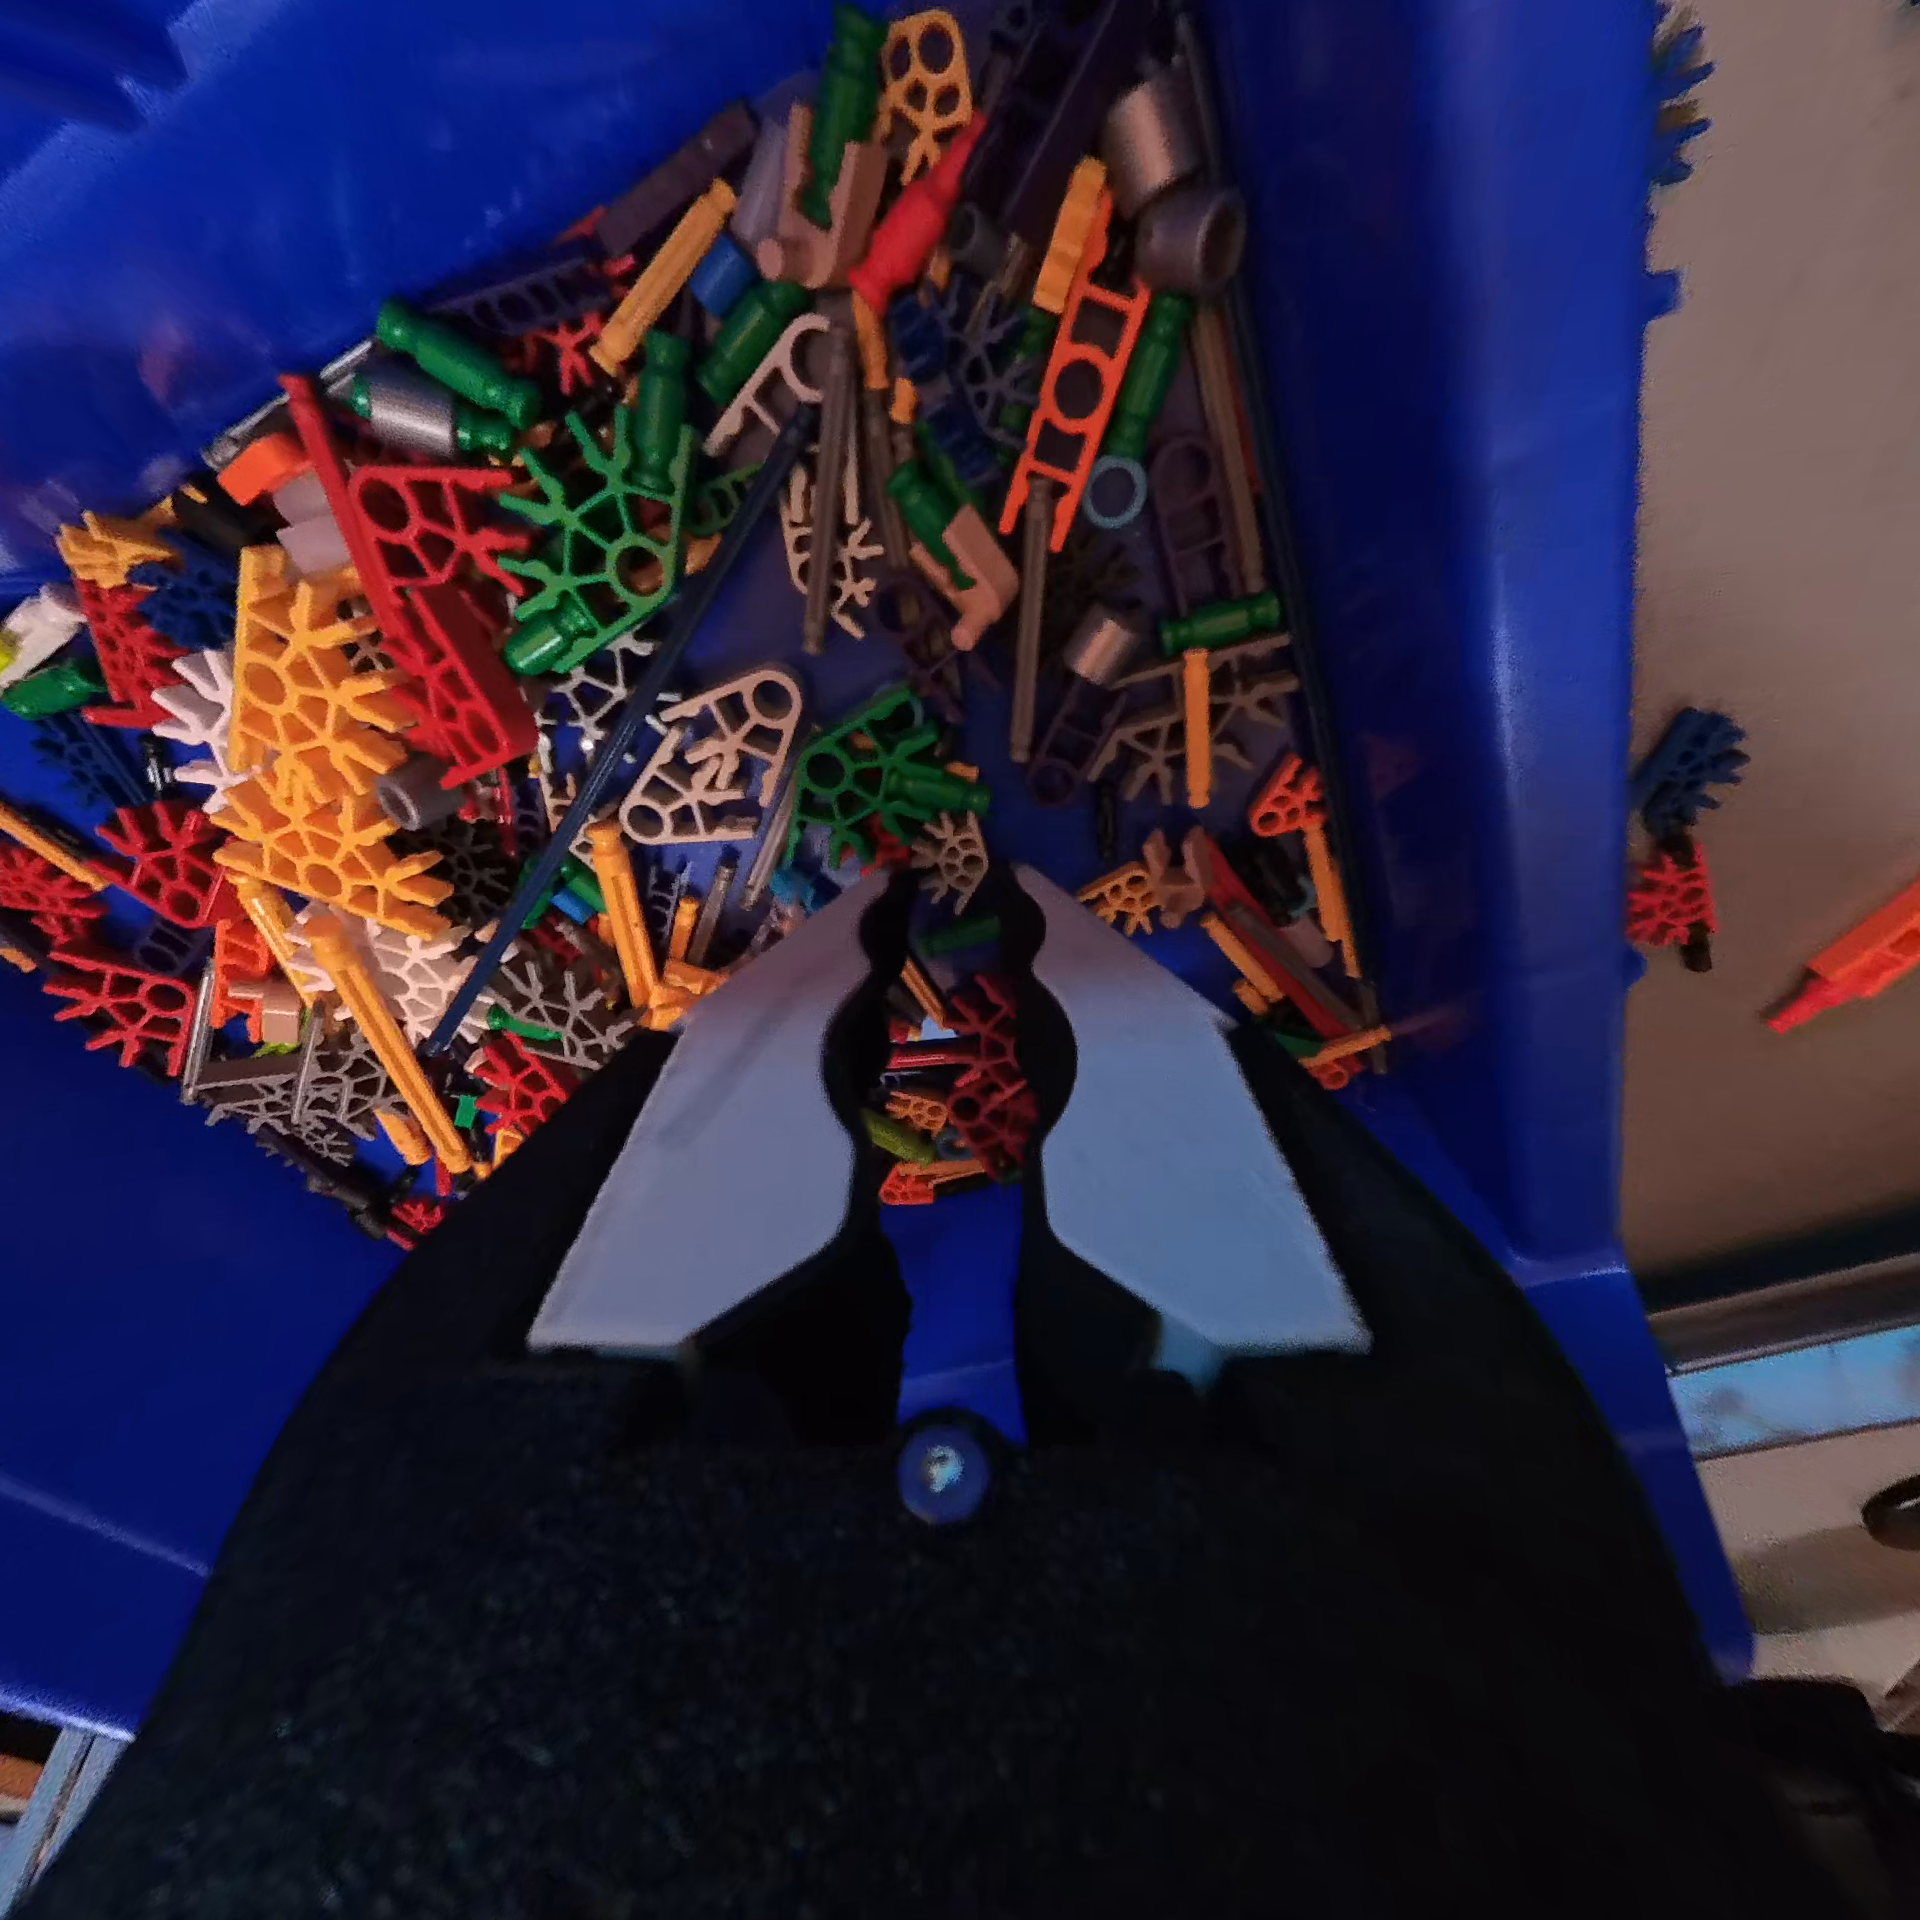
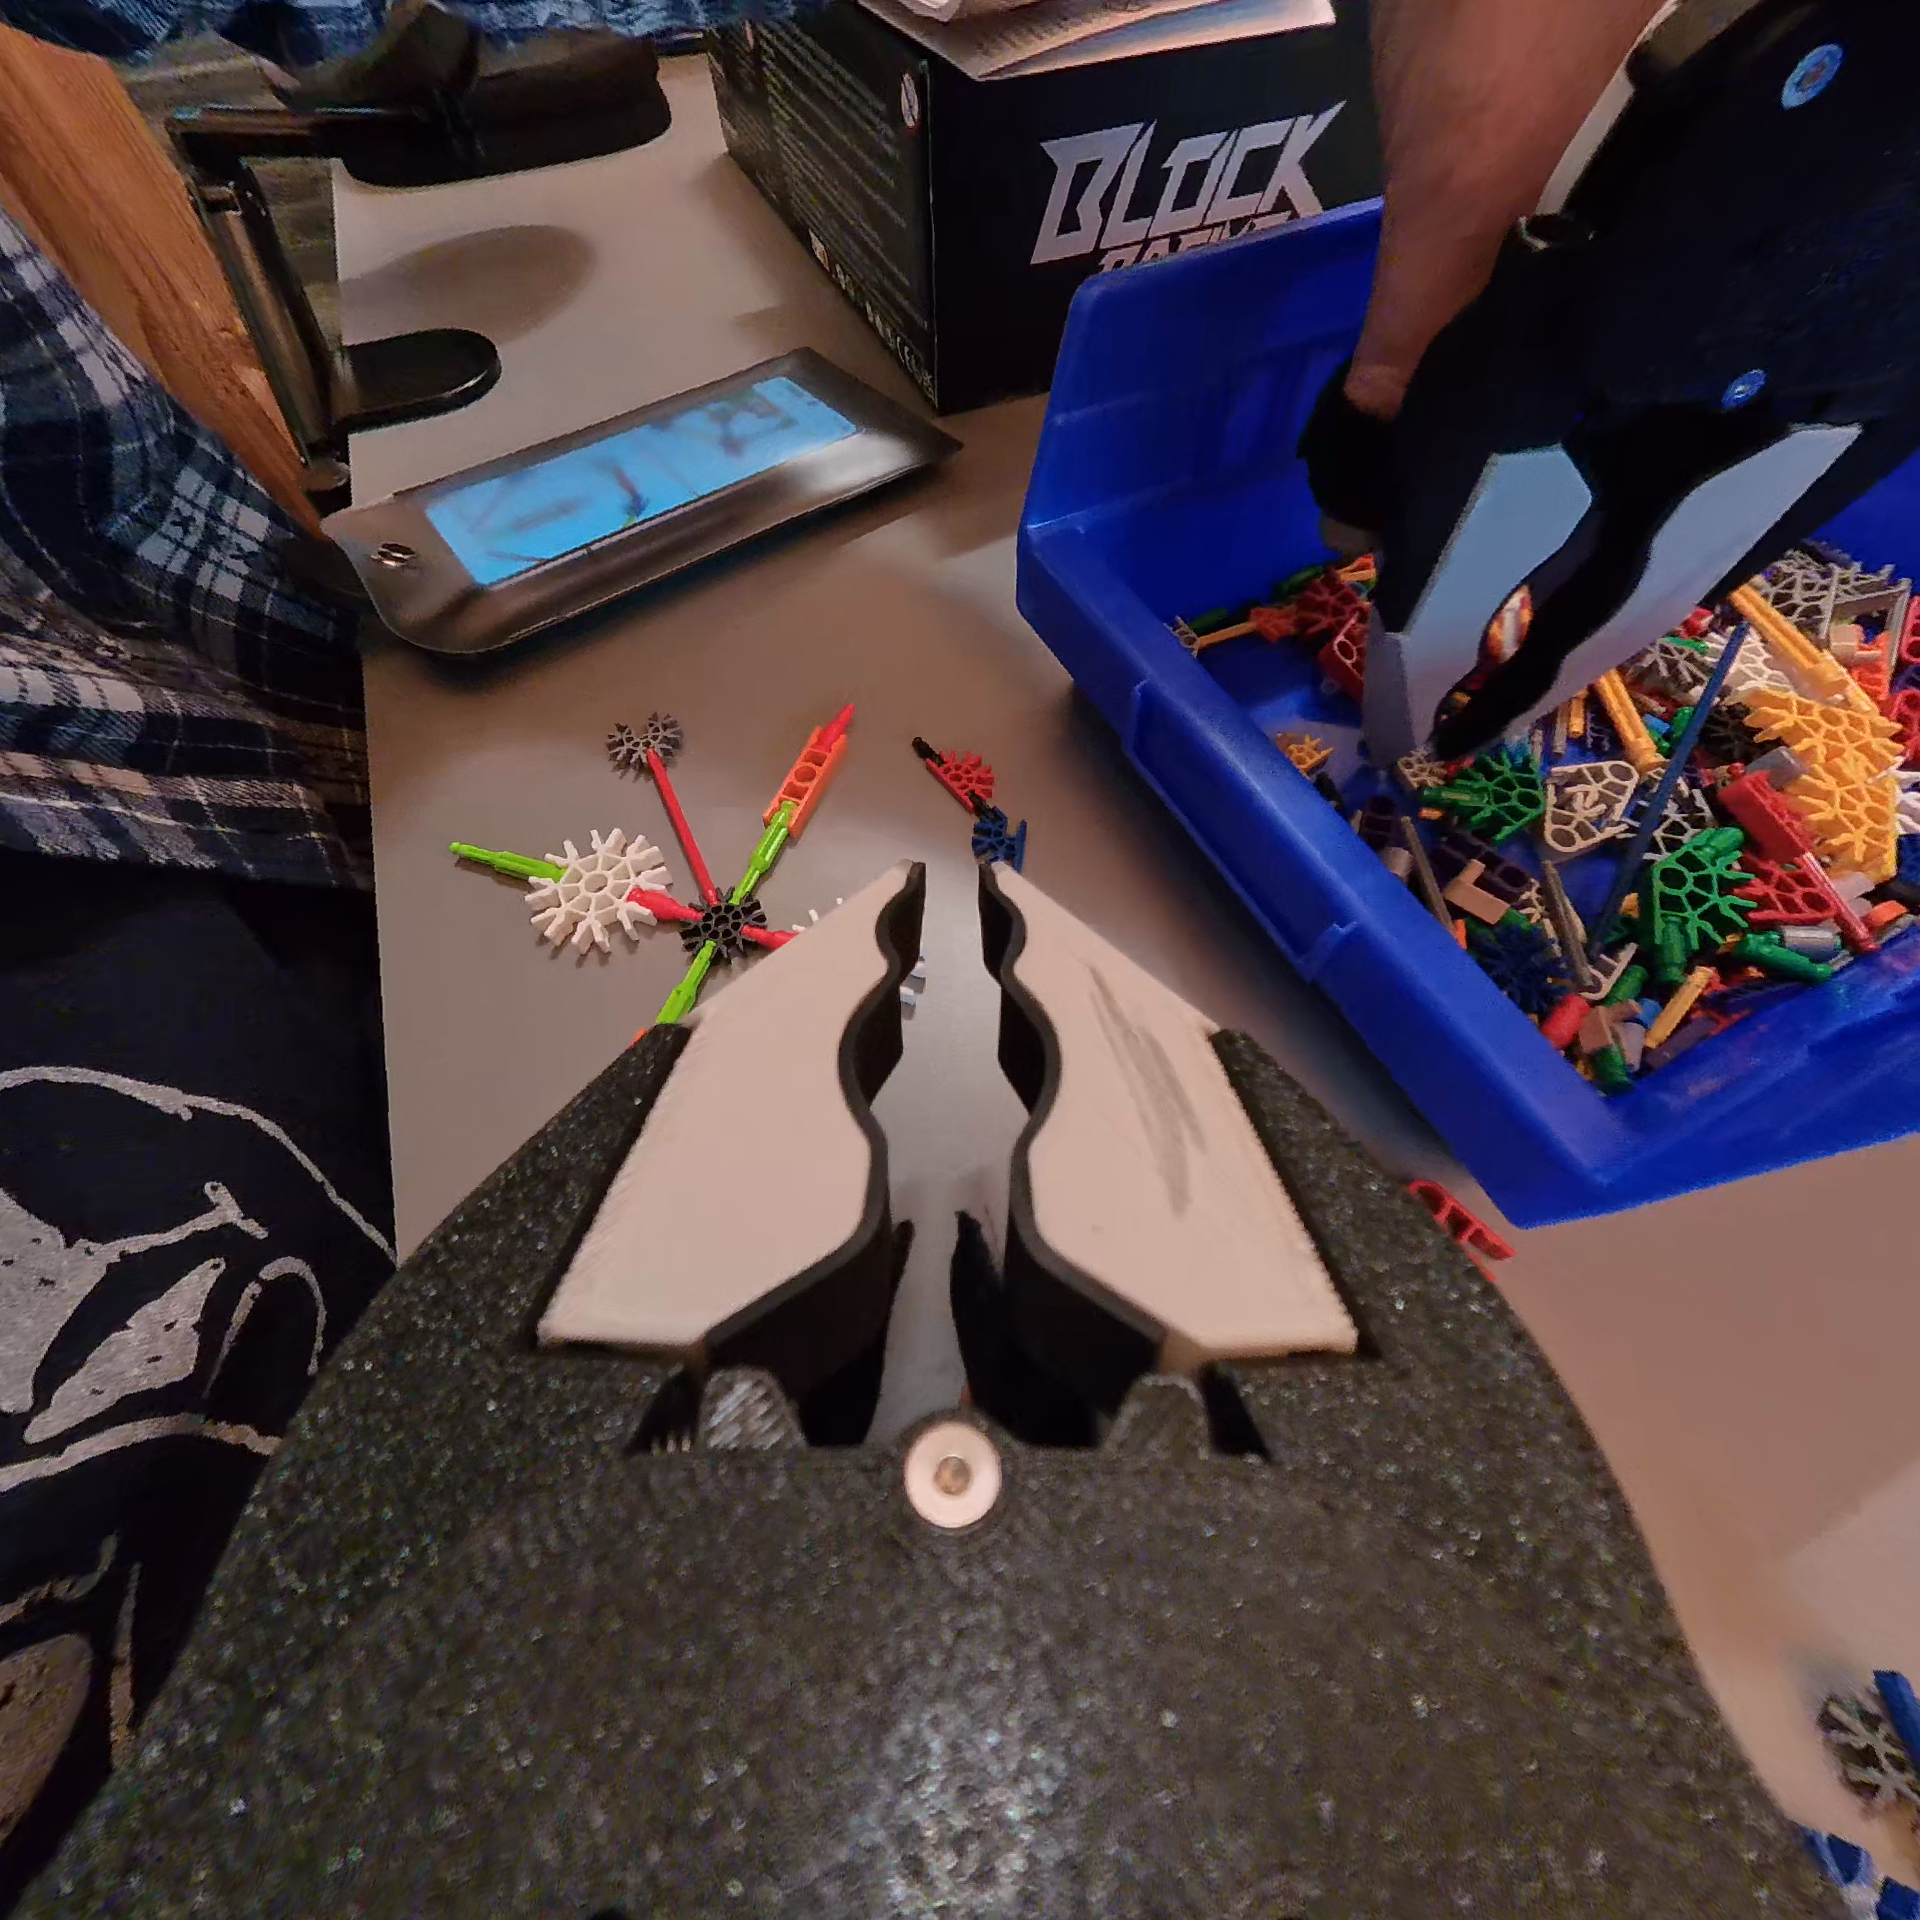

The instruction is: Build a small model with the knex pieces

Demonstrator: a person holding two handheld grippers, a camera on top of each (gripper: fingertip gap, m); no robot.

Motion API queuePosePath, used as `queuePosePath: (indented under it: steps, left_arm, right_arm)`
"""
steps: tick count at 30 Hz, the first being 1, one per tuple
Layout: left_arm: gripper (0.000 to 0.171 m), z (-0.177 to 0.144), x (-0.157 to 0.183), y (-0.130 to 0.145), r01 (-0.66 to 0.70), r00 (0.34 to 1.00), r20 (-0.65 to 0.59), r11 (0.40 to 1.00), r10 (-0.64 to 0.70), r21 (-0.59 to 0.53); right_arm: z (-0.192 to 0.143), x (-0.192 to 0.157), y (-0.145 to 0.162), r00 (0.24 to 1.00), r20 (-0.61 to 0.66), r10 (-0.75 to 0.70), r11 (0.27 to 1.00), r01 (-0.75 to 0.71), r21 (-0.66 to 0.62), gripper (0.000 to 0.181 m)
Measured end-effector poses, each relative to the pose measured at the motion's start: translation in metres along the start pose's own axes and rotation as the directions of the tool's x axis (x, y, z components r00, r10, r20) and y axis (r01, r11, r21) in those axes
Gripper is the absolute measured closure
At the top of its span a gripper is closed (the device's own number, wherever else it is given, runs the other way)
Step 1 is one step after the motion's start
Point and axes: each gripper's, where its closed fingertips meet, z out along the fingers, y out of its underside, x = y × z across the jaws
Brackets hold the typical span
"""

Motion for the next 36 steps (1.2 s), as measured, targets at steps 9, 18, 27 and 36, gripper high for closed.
queuePosePath:
  steps: [9,18,27,36]
  left_arm:
    - [0.146,-0.001,0.005,-0.001,0.009,1.0,-0.025,1.0,-0.008,0.018]
    - [0.157,0.001,-0.006,-0.002,0.037,0.999,0.037,0.999,-0.037,-0.002]
    - [0.118,-0.01,-0.005,0.001,0.06,0.997,0.049,0.998,-0.061,0.033]
    - [0.143,-0.009,0.001,-0.008,0.055,0.998,0.009,0.996,-0.056,0.073]
  right_arm:
    - [-0.001,0.001,0.0,1.0,0.001,0.005,1.0,-0.005,0.01,0.171]
    - [-0.001,0.002,0.0,1.0,0.001,0.01,1.0,-0.01,0.02,0.171]
    - [-0.003,0.003,0.001,1.0,0.003,0.013,1.0,-0.013,0.026,0.171]
    - [-0.002,0.002,0.001,1.0,0.007,0.013,0.999,-0.013,0.034,0.171]
